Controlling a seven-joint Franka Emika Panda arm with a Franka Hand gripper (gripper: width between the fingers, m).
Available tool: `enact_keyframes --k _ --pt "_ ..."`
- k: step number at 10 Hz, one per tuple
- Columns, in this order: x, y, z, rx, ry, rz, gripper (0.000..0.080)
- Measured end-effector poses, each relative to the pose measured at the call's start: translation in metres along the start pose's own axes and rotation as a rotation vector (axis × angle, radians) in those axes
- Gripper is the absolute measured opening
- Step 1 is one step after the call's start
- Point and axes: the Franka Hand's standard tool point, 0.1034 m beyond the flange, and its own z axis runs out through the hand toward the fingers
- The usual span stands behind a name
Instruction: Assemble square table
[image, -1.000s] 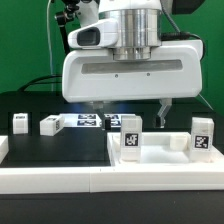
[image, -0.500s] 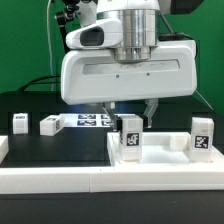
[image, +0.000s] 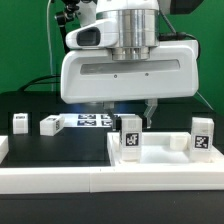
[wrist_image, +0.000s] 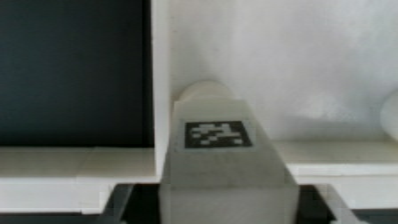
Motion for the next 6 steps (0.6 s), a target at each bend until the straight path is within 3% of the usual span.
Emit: enact_keyframes --k 3,6 --pt "-0.0003 0.0013 0.0005 0.009 0.008 0.300 0.0290" --pt "-0.0002 0.0041 0.0011 0.041 0.011 0.592 0.0290"
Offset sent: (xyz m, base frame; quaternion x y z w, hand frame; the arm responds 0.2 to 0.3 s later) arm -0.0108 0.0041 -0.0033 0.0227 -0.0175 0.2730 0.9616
